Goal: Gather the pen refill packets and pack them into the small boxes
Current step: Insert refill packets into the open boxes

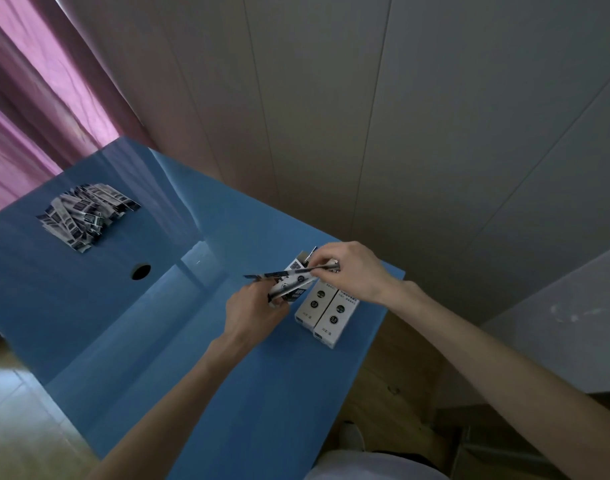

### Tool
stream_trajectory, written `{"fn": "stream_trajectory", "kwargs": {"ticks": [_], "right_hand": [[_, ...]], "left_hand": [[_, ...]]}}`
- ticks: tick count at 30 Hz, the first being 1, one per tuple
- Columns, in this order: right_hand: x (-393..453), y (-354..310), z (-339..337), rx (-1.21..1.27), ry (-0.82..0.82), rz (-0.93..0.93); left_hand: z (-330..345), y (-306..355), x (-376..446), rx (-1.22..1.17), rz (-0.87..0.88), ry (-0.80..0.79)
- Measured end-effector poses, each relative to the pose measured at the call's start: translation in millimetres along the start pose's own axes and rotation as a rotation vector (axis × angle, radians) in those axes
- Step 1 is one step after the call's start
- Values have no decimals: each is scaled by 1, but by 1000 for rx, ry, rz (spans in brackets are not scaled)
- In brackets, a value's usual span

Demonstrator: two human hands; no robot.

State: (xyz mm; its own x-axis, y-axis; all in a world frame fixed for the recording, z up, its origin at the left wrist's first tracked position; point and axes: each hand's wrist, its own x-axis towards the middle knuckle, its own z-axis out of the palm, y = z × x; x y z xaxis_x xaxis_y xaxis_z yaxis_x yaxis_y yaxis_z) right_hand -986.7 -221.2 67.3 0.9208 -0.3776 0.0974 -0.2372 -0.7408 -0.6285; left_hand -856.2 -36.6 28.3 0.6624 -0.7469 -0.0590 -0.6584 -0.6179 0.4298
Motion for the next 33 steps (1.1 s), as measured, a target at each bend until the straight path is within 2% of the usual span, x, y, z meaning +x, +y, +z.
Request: {"fn": "stream_trajectory", "kwargs": {"ticks": [5, 14, 20, 23, 26, 31, 33], "right_hand": [[10, -2, 11, 166, -94, 92], [14, -12, 10, -20, -197, 41], [13, -8, -3, -82, -256, 66], [9, 5, -19, -62, -223, 125], [1, 20, -34, 99, -125, 244], [-9, 22, -47, 708, 140, 432], [-7, 18, -45, 825, 181, 464]], "left_hand": [[-1, 6, 0, 23, 36, -10], [-1, 1, 2, 15, 22, 21], [-7, -4, 1, 0, -17, 23], [-12, -10, 0, -57, -77, 34], [-12, -15, -3, -127, -114, 53], [-11, -12, -7, -267, -94, 90], [-11, -8, -8, -284, -76, 94]]}}
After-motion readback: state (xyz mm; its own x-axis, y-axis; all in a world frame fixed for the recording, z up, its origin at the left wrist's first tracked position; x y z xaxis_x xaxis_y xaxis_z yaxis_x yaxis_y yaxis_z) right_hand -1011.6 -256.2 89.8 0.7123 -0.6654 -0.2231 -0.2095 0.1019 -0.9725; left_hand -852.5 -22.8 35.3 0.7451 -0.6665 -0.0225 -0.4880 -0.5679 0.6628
